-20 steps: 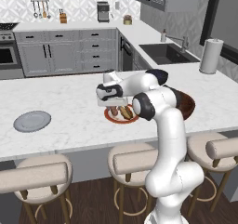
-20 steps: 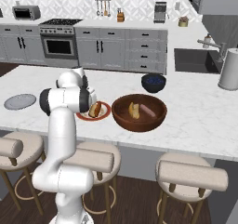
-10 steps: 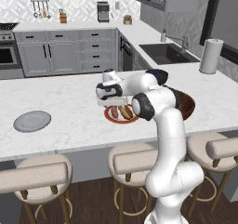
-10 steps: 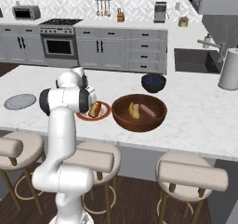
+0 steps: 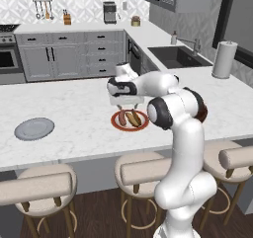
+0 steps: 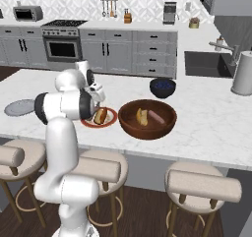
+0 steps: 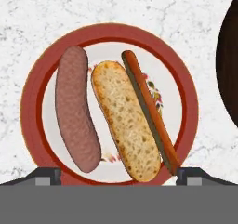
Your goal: Place one bun and one sausage from the bowl on each plate.
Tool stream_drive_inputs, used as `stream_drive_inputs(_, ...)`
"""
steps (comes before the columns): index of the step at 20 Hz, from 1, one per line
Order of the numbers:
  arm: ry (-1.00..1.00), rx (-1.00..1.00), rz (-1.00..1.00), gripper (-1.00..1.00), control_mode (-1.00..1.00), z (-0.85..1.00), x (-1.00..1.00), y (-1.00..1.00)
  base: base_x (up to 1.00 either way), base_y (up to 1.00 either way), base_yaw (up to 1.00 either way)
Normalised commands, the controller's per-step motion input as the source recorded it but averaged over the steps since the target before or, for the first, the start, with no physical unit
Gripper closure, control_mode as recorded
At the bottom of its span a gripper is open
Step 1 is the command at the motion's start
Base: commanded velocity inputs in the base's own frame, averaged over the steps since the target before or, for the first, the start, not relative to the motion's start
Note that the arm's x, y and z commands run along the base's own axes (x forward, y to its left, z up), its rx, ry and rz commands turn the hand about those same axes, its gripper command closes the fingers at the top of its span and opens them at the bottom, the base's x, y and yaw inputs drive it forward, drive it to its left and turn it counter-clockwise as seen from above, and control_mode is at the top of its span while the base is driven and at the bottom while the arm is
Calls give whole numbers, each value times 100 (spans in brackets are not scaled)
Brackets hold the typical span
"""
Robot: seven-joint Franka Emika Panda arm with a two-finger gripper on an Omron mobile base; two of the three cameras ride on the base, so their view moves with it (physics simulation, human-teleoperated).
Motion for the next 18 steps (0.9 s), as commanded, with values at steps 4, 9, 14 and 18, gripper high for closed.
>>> stream_drive_inputs(4, 0, 0, 0, -100, -100, 46, -30, -92, 0, 0, 0)
stream_drive_inputs(9, 1, 0, 0, -100, -100, 25, -3, -100, 0, 0, 0)
stream_drive_inputs(14, 0, 2, 5, -100, -100, 4, -2, -100, 0, 0, 0)
stream_drive_inputs(18, 0, 3, 14, -100, -100, 0, 22, -80, 0, 0, 0)
